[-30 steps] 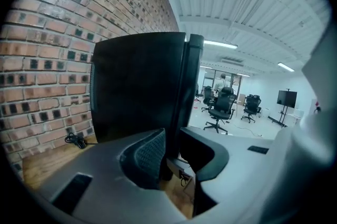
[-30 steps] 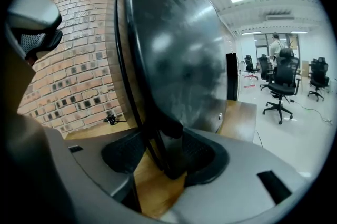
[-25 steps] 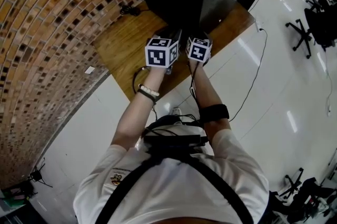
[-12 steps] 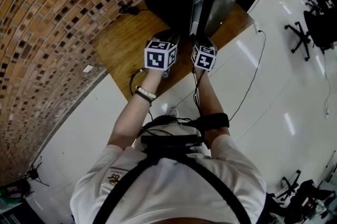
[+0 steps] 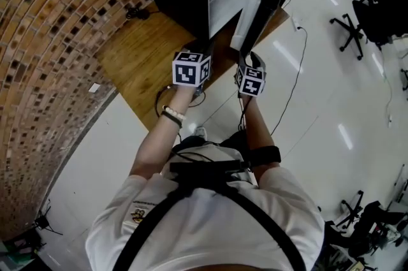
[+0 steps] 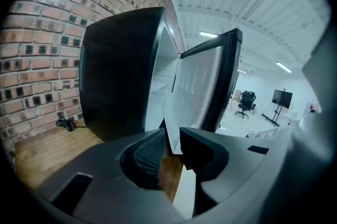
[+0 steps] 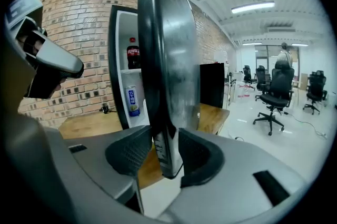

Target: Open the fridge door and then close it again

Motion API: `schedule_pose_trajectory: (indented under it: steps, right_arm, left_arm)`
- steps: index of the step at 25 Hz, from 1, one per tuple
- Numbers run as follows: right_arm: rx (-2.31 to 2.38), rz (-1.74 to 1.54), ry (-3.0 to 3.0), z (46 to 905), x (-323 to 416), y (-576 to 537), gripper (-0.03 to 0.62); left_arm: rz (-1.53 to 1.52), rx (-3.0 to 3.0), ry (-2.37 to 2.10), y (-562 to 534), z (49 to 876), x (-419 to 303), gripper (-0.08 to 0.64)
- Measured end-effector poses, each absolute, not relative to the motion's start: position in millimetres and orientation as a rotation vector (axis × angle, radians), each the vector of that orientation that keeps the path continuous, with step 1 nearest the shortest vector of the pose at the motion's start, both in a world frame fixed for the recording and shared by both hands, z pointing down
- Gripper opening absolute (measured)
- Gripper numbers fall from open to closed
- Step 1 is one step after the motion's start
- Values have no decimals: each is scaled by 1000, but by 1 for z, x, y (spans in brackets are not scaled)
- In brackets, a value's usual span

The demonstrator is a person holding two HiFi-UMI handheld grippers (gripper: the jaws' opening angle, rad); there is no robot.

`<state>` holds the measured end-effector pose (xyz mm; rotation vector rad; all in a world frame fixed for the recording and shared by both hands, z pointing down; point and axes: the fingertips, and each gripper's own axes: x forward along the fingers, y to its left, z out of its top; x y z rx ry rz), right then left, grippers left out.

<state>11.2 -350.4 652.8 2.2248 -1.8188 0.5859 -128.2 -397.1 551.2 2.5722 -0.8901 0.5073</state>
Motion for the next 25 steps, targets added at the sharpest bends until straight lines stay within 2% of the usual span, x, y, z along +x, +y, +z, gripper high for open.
schedule_pose_trajectory:
  steps: [7, 14, 25]
  right_arm:
    - [2265, 595, -1720, 654, 83, -300, 124]
    - [2266, 602, -1649, 652, 169, -266, 120]
    - [2265, 591, -1512, 647, 311, -245, 98]
  left_arm:
    - [531, 2594, -795, -375, 556, -65, 89]
    - [523, 2597, -732, -357, 556, 3, 89]
    - [505, 2568, -789, -357, 556, 65, 89]
